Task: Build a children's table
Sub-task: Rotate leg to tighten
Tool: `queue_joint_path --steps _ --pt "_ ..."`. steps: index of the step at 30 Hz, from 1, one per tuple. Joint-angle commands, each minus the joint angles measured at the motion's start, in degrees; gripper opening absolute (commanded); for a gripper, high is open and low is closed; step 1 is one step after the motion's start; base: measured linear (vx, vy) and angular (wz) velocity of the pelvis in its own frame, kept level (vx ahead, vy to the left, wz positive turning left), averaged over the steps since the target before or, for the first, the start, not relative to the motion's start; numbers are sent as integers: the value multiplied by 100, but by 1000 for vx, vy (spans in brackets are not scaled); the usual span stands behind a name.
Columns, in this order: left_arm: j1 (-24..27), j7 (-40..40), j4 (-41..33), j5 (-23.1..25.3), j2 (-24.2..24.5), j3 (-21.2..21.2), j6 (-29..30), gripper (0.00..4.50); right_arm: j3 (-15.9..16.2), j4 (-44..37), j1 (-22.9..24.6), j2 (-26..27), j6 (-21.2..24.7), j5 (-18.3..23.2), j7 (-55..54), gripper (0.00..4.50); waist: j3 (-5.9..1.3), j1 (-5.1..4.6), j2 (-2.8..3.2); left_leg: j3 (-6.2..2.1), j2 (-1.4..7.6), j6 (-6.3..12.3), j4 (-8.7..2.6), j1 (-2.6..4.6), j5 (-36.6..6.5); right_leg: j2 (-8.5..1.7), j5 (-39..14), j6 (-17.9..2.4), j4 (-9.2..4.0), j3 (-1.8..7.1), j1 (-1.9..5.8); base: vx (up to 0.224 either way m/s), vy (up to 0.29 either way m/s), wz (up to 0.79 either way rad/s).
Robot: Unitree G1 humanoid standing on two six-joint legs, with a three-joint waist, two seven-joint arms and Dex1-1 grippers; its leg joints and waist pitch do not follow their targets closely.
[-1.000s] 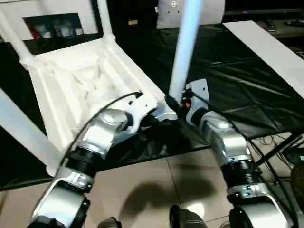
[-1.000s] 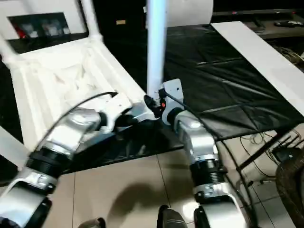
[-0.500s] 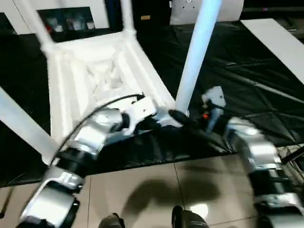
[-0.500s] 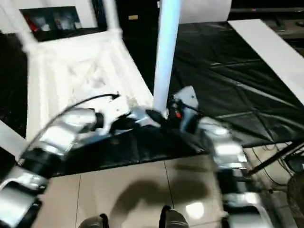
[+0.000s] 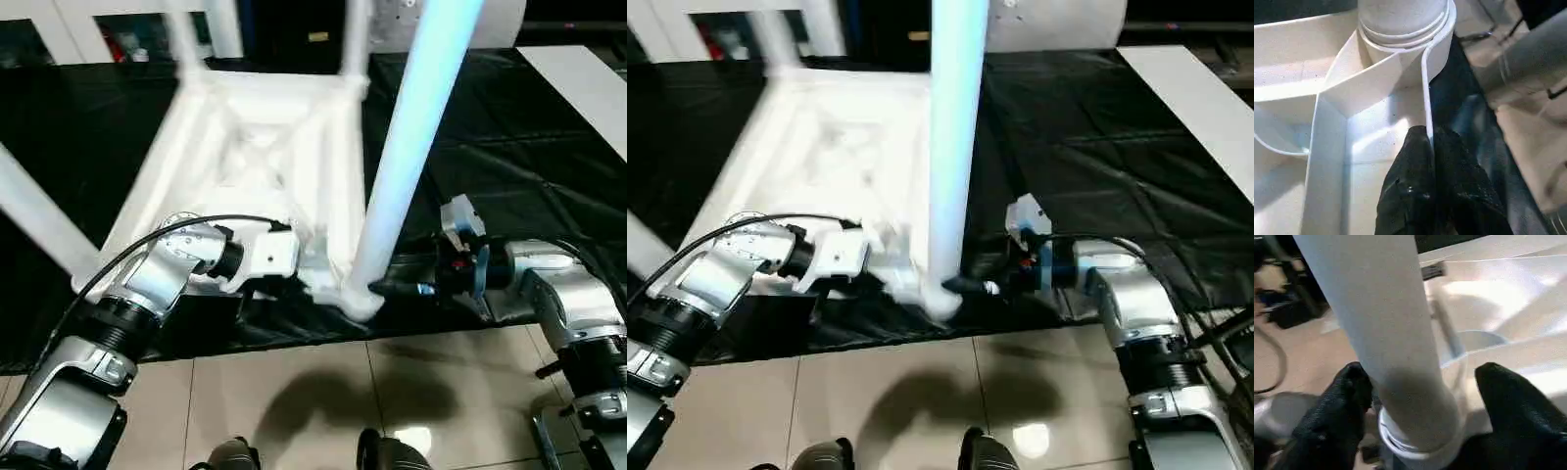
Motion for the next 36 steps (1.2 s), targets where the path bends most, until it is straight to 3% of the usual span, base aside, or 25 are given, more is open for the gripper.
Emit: queue_joint_path --steps 1,5,6,11,16,20,21,23,24,25,26,27,29,30,32,35,36 --pt "165 -467 190 300 2 -603 -187 0 78 -42 -63 -34 40 65 181 317 -466 -18 -45 209 -66 631 -280 -2 -862 -105 -1130 -1611 -204 158 432 0 0 0" --pt "102 -568 257 293 -10 -645 -313 0 206 3 -69 8 175 100 442 299 -473 -13 -50 208 -69 583 -278 -6 -927 -107 -1251 -1577 -208 155 436 0 0 0" --pt "92 -582 266 286 -18 -645 -321 0 230 -5 -60 19 191 108 478 274 -485 -5 -49 208 -68 569 -273 -1 -905 -109 -1280 -1566 -206 158 437 0 0 0" --pt "70 -591 306 276 -46 -635 -352 0 306 -3 -42 48 216 132 552 230 -495 2 -65 205 -76 537 -259 -18 -853 -111 -1309 -1537 -195 160 442 0 0 0" --pt "106 -659 302 158 -70 -530 -205 0 293 -58 4 89 364 216 564 209 -509 13 -76 205 -77 509 -245 -17 -899 -112 -1450 -1485 -193 161 435 0 0 0" --pt "176 -519 131 76 -92 -421 388 0 156 -253 108 251 520 247 132 206 -506 3 -90 199 -83 436 -253 -23 -976 -116 -1714 -1383 -212 157 440 0 0 0" --pt "215 -318 9 13 -178 -314 826 0 133 -297 140 401 555 97 -349 205 -499 -6 -88 200 -86 407 -260 -21 -975 -113 -1777 -1349 -219 161 439 0 0 0" --pt "236 -122 -54 -3 -257 -237 1090 0 129 -304 152 540 535 -82 -793 205 -471 -33 -109 197 -96 341 -275 -30 -1041 -113 -2022 -1248 -243 160 428 0 0 0" --pt "273 159 -145 -44 -386 -119 1459 0 63 -304 138 802 594 -248 -1457 204 -422 -70 -86 169 -122 215 -307 -30 -1314 -115 -2687 -1003 -299 145 419 0 0 0" --pt "288 291 -184 -63 -447 -62 1612 0 30 -309 127 922 647 -292 -1718 204 -415 -98 -98 166 -130 158 -317 -37 -1345 -112 -2852 -918 -317 146 418 0 0 0" --pt "306 435 -228 -91 -518 4 1775 0 -15 -319 112 1062 729 -322 -2004 204 -409 -115 -101 150 -149 115 -324 -29 -1433 -114 -3118 -809 -352 129 414 -51 -5 -10" --pt "309 784 -277 -114 -671 137 2061 0 -106 -280 57 1318 890 -429 -2587 204 -383 -207 -117 117 -190 1 -327 -54 -1545 -107 -3713 -504 -417 88 419 -69 5 -16" --pt "308 1297 -380 -146 -904 333 2511 0 -215 -192 -33 1673 1053 -617 -3420 201 -361 -264 -102 94 -213 -60 -319 -52 -1683 -112 -4092 -295 -467 49 394 -70 12 -18" --pt "320 1644 -489 -165 -1077 467 2840 0 -320 -85 -114 1943 1121 -712 -4015 199 -360 -367 -100 56 -256 -73 -294 -61 -1818 -115 -4452 -60 -553 -35 395 -62 24 -22" --pt "339 1933 -607 -122 -1230 572 3097 0 -391 22 -186 2159 1125 -815 -4546 199 -356 -460 -55 23 -267 14 -294 -42 -2021 -107 -4472 8 -657 -139 391 -57 26 -21" --pt "326 2618 -778 35 -1554 767 3503 0 -432 286 -300 2511 859 -1129 -5375 199 -344 -533 28 -23 -206 117 -341 0 -2374 -105 -4054 -107 -724 -266 412 -27 21 -12" --pt "313 2769 -823 73 -1633 800 3577 0 -476 313 -307 2608 775 -1153 -5517 199 -322 -553 53 -47 -186 188 -344 80 -2700 -99 -3900 -105 -840 -389 412 0 0 0"
